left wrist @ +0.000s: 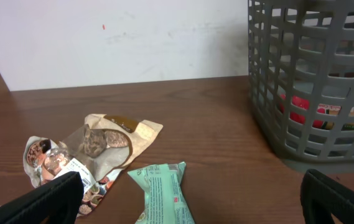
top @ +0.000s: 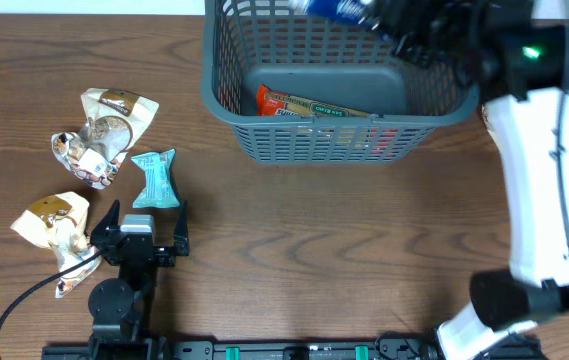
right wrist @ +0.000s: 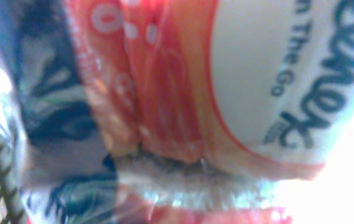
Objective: Pack container
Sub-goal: 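Carry the Kleenex pack into the basket with the right gripper, then open the right gripper and move it to the white-brown pouch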
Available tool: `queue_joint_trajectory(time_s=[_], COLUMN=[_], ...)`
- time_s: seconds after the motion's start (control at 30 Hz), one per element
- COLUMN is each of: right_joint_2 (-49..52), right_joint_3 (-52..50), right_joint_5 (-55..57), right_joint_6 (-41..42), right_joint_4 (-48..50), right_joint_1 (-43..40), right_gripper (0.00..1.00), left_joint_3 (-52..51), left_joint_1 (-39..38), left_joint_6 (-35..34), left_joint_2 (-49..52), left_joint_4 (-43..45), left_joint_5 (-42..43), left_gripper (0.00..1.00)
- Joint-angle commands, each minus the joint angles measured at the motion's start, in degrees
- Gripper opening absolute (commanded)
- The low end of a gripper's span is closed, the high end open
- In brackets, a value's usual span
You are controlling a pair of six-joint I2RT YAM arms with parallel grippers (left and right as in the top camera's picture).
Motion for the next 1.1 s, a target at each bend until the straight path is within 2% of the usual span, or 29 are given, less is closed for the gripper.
queue_joint_trajectory(time_s=[0.0, 0.33, 0.57, 0.63, 0.7, 0.73, 0.8, 0.83, 0.87, 1.07], right_joint_2=[4.8, 17.9, 23.2, 23.7, 23.7, 23.7, 23.6, 23.6, 23.6, 23.1], right_joint_3=[1.2, 1.2, 1.2, 1.2, 1.2, 1.2, 1.2, 1.2, 1.2, 5.2], right_joint_5=[1.4, 4.5, 6.8, 6.8, 6.8, 6.8, 6.8, 6.8, 6.8, 6.5], right_joint_6=[-8.4, -8.1, -7.4, -5.8, -4.3, -3.6, -2.7, -1.4, 0.1, 10.4], right_joint_4=[-2.0, -8.2, -11.6, -11.9, -11.9, -11.9, -11.9, -11.9, -11.9, -14.1], right_joint_1=[1.1, 1.3, 1.3, 1.3, 1.3, 1.3, 1.3, 1.3, 1.3, 1.4], right_gripper=[0.01, 0.01, 0.02, 0.13, 0.35, 0.49, 0.64, 0.78, 0.86, 0.96], left_joint_3=[-1.2, -1.2, -1.2, -1.2, -1.2, -1.2, -1.2, -1.2, -1.2, -1.2], left_joint_1=[-0.2, -0.2, -0.2, -0.2, -0.2, -0.2, -0.2, -0.2, -0.2, -0.2], left_joint_6=[-0.7, -0.7, -0.7, -0.7, -0.7, -0.7, -0.7, -0.7, -0.7, -0.7], left_joint_2=[-0.4, -0.4, -0.4, -0.4, -0.4, -0.4, -0.4, -0.4, -0.4, -0.4], left_joint_4=[-1.5, -1.5, -1.5, -1.5, -1.5, -1.5, -1.5, -1.5, -1.5, -1.5], left_joint_5=[-1.3, -1.3, -1.3, -1.3, -1.3, -1.3, -1.3, -1.3, -1.3, -1.3], left_gripper=[0.99, 0.99, 0.99, 0.99, 0.99, 0.99, 0.99, 0.99, 0.99, 0.99])
